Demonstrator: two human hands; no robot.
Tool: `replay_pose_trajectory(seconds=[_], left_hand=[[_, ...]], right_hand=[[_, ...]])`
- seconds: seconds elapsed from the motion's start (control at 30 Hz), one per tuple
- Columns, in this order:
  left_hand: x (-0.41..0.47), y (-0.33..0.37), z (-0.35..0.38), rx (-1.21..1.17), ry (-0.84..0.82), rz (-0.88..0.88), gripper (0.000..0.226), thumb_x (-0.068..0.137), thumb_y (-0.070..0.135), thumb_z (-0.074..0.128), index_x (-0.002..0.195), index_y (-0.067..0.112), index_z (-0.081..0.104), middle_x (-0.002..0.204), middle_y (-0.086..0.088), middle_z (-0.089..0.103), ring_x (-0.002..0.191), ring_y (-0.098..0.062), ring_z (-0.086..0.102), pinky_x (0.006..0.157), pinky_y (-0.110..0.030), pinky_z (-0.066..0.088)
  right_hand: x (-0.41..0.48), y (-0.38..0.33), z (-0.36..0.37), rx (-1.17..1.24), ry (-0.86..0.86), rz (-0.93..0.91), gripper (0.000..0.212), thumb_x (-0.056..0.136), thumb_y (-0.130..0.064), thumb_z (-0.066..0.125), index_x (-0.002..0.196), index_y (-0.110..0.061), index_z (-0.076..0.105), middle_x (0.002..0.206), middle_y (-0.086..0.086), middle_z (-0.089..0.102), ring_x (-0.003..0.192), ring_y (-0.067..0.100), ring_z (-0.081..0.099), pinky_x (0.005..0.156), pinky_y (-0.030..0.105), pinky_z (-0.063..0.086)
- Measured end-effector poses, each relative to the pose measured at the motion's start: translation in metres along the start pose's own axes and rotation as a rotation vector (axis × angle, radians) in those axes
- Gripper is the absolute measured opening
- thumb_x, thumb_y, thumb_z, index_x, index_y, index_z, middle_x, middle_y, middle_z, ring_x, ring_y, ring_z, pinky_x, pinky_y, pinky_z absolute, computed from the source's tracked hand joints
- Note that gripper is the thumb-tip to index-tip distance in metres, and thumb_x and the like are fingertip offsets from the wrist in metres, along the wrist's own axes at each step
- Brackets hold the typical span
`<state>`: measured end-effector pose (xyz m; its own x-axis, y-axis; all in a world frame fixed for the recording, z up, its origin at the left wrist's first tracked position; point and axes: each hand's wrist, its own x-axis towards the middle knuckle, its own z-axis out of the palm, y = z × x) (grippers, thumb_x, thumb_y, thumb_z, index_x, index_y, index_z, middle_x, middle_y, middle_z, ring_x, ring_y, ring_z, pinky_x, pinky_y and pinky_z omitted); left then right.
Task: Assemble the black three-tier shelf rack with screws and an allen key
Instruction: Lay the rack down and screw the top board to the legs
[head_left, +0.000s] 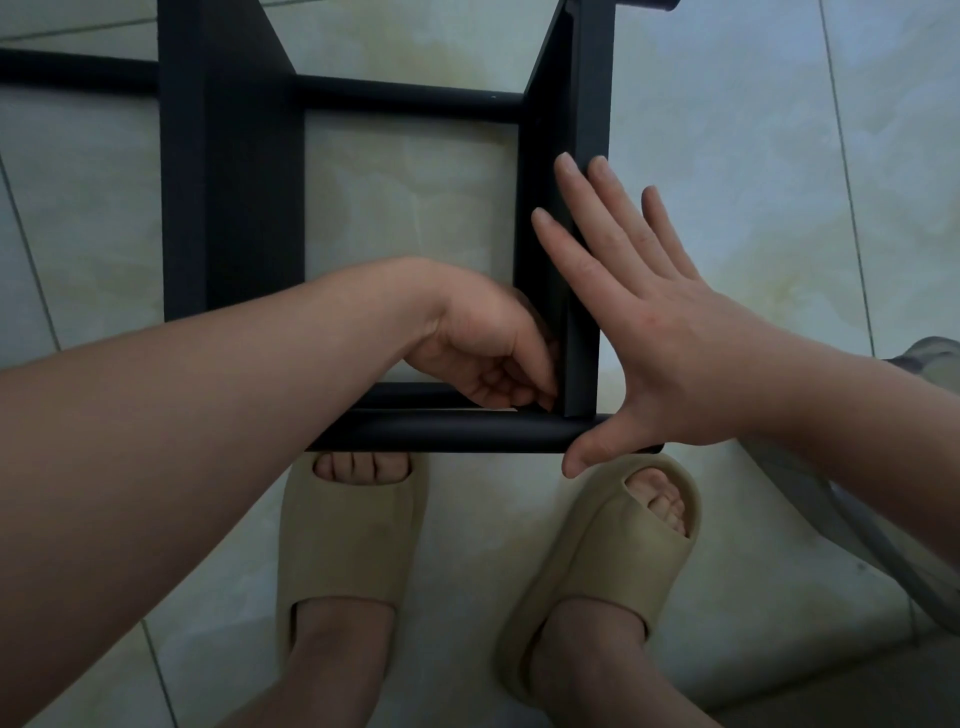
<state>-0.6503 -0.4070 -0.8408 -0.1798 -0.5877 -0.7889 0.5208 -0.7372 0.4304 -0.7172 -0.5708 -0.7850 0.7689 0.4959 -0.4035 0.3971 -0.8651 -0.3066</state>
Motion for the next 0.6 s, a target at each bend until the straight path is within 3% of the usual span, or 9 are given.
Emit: replay_pose_trajectory(seconds=[0.2, 0.4, 0.6], left_hand=[[-0.0017, -0.0008, -0.0037, 0.059, 0.004, 0.003, 0.011, 0.091, 0.011, 0.063, 0.085, 0.018, 0.070, 0.079, 0.003, 0.069, 0.072, -0.011, 0.056, 0.073, -0.028, 0.045], [0.0007, -0.0025, -0.0022, 0.113, 0.018, -0.017, 0.007, 0.091, 0.012, 0.064, 0.088, 0.018, 0.066, 0.073, 0.005, 0.067, 0.067, -0.009, 0.055, 0.069, -0.025, 0.045], [-0.0018, 0.0011, -0.0047, 0.066, -0.015, 0.002, 0.013, 0.089, 0.000, 0.062, 0.090, 0.012, 0.066, 0.075, 0.001, 0.068, 0.069, -0.010, 0.055, 0.071, -0.024, 0.044]], right_hand=[[-0.0006, -0.0005, -0.0005, 0.005, -0.005, 0.006, 0.151, 0.058, -0.095, 0.057, 0.161, -0.001, -0.002, 0.166, 0.021, -0.019, 0.153, 0.035, -0.024, 0.124, 0.060, -0.007], [-0.0005, -0.0003, -0.0010, 0.009, -0.011, 0.008, 0.152, 0.058, -0.095, 0.058, 0.161, -0.001, -0.002, 0.166, 0.021, -0.020, 0.152, 0.035, -0.025, 0.124, 0.060, -0.007], [-0.0006, 0.0000, 0.0005, 0.007, -0.004, 0.006, 0.152, 0.057, -0.095, 0.059, 0.161, -0.001, -0.001, 0.166, 0.021, -0.019, 0.153, 0.035, -0.024, 0.124, 0.060, -0.007]])
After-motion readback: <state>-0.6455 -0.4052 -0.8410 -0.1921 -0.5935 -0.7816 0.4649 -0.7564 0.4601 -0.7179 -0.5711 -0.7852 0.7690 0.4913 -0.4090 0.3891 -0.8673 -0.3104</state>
